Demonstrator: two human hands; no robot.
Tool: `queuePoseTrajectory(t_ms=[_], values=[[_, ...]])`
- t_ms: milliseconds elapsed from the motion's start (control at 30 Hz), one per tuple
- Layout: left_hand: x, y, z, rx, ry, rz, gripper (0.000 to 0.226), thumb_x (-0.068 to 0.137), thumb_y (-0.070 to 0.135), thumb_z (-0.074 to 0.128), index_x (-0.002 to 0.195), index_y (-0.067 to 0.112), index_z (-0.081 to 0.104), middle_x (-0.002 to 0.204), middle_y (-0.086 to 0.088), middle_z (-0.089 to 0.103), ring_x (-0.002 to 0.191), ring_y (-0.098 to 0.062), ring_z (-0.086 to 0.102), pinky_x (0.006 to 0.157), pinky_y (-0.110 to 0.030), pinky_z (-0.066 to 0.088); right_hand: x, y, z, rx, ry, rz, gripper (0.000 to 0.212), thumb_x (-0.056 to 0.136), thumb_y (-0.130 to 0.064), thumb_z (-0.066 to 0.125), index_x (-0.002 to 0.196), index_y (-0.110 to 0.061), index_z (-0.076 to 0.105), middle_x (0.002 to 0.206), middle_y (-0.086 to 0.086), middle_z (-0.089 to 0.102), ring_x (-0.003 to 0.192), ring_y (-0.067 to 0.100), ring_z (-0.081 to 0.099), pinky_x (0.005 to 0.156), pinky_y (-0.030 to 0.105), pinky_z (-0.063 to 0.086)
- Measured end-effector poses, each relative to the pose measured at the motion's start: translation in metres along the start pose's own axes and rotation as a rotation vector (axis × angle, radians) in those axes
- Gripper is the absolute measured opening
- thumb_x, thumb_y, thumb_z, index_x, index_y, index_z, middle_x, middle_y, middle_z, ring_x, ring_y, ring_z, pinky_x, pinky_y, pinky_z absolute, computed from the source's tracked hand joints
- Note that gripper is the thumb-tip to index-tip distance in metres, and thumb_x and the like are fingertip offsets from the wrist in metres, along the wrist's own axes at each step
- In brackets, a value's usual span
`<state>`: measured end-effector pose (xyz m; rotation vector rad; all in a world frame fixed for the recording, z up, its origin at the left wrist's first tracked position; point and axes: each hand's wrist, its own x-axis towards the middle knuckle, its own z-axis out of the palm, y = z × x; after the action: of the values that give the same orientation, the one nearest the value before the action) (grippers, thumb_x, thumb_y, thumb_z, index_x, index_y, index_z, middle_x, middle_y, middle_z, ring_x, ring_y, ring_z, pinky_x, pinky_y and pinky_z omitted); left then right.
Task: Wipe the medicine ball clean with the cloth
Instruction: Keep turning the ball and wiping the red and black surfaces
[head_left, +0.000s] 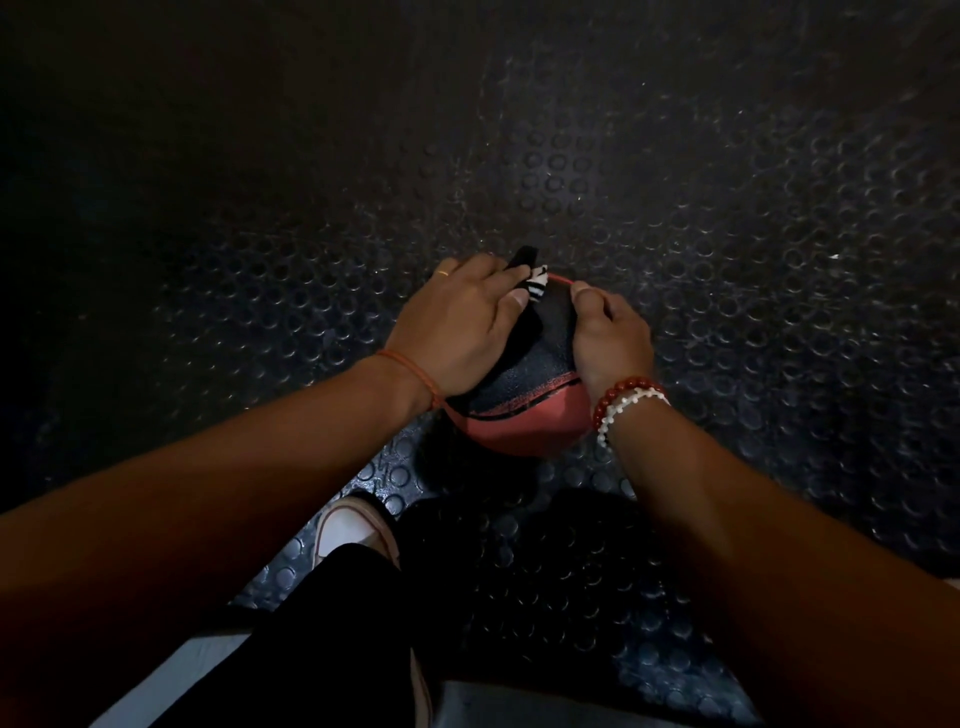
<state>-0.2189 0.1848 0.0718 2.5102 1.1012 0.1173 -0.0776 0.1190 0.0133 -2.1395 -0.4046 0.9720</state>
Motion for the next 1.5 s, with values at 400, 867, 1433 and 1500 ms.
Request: queuePoseTrajectory(t_ms=[400, 867, 1433, 1500], values=[[0.004, 0.003, 0.002, 0.054, -0.025, 0.092, 0.056, 0.097, 0.038, 0.026, 0.131, 0.01, 0.061, 0.124, -0.011, 0.063, 0.104, -0.033, 0.056, 0.096, -0.031, 0.032, -0.002, 0.004, 0.001, -0.005, 0.005, -0.036, 0.079, 0.063, -0.072, 0.034, 0.124, -0.029, 0.061, 0.125, 0.006, 0.06, 0.111, 0.02, 0.059, 0.102, 0.039, 0.045], [-0.013, 0.008, 0.004, -0.047, 0.027, 0.019, 0.056, 0.097, 0.042, 0.026, 0.135, 0.017, 0.058, 0.13, -0.006, 0.059, 0.109, -0.031, 0.052, 0.096, -0.036, 0.041, 0.001, 0.004, -0.001, 0.011, 0.008, -0.026, 0.081, 0.061, -0.073, 0.035, 0.123, -0.028, 0.062, 0.126, 0.006, 0.059, 0.111, 0.023, 0.058, 0.102, 0.041, 0.045], [-0.013, -0.003, 0.029, -0.37, 0.097, -0.359, 0.051, 0.1, 0.037, 0.033, 0.141, 0.014, 0.052, 0.135, -0.009, 0.052, 0.124, -0.03, 0.047, 0.11, -0.033, 0.032, 0.004, 0.002, 0.0, -0.002, -0.005, -0.033, 0.074, 0.065, -0.073, 0.037, 0.115, -0.027, 0.065, 0.12, 0.007, 0.06, 0.108, 0.023, 0.059, 0.102, 0.042, 0.045], [-0.02, 0.01, 0.027, -0.257, 0.141, -0.224, 0.053, 0.099, 0.038, 0.033, 0.141, 0.013, 0.051, 0.138, -0.011, 0.052, 0.123, -0.031, 0.045, 0.108, -0.031, 0.029, 0.006, 0.003, 0.0, -0.005, 0.002, -0.034, 0.074, 0.065, -0.072, 0.037, 0.117, -0.026, 0.064, 0.121, 0.008, 0.06, 0.108, 0.023, 0.059, 0.102, 0.041, 0.045]])
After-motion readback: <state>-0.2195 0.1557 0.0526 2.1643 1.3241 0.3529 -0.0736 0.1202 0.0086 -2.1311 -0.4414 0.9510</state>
